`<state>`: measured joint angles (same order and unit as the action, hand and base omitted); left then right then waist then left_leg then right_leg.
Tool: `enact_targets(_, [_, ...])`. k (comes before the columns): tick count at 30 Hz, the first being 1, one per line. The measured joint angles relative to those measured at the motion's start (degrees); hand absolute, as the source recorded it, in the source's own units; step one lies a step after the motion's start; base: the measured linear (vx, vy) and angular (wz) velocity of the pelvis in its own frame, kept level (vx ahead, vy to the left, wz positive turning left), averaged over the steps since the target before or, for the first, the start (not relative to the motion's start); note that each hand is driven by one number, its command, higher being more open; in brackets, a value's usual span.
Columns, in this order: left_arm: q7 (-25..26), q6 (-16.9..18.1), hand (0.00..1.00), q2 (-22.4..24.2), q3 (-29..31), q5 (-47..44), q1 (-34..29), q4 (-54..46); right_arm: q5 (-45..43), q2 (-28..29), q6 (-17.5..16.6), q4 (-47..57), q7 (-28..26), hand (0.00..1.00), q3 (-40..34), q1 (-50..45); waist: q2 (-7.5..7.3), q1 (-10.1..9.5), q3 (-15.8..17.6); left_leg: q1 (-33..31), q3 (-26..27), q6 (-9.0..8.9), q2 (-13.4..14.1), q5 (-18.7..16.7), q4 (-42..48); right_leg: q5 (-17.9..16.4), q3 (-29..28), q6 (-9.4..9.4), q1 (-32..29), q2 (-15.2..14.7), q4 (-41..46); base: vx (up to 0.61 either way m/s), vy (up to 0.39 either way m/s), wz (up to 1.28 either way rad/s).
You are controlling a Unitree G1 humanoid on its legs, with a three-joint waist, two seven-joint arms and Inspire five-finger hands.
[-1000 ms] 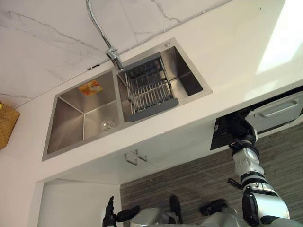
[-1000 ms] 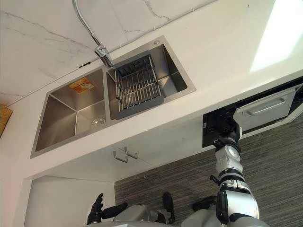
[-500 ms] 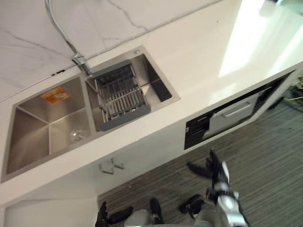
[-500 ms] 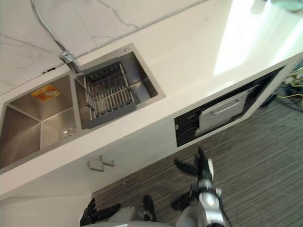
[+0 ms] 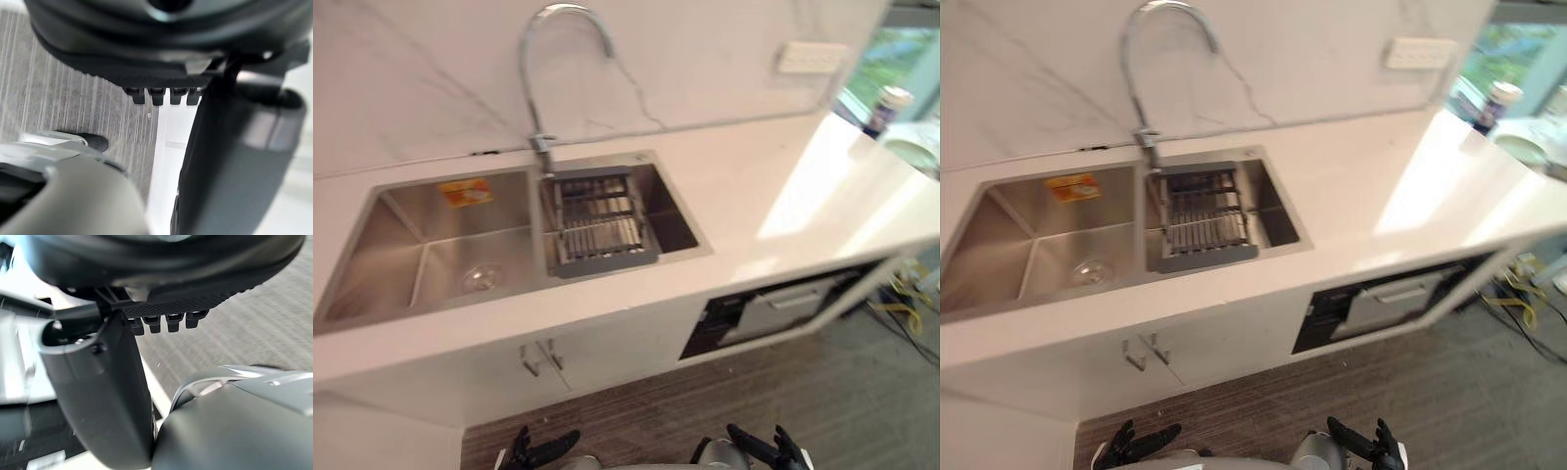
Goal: Walk over to the sink, pick up the cup, carry it to the dishwasher, place the cup inside the dishwasher, then close the dishwasher door
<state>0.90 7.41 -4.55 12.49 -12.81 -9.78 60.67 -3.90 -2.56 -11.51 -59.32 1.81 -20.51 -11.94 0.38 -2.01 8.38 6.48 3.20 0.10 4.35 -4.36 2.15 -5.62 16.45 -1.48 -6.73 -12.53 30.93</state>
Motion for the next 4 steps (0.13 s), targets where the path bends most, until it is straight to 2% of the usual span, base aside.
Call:
enact_targets(1, [0.0,-0.4,1.0,-0.1,1.3,0.2,0.3,-0.1,-0.2,0.6,-0.2,-0.1,-0.2,1.0,-0.2,-0.4,-1.01,0.07,-0.3,-1.1,-2.5,-0.11,-1.0,0.4,-0.2,0.3,-4.7,0.12,1.9,2.9,-9.3,0.04,-0.172,1.08])
enact_targets(2, [0.1,-0.7,1.0,0.0,2.8,0.5,0.3,0.1,-0.2,1.4,-0.4,-1.1,-0.4,1.0,-0.5,-0.5,-2.22,-0.14,-1.0,-1.9,-3.9,-0.62,-2.2,0.7,-0.5,-0.7,-6.7,-1.61,3.9,2.9,-13.7,0.06,-0.182,0.95])
enact_targets(4, [0.0,-0.9,1.0,0.6,5.1,0.5,-0.5,0.2,0.1,1.3,-0.4,-1.0,-0.5,1.0,-0.5,-0.3,-2.35,-0.21,-1.0,-1.9,-4.0,-1.69,-2.1,0.7,-0.6,-2.1,-5.0,-3.06,5.5,2.9,-16.5,0.13,-0.155,0.38])
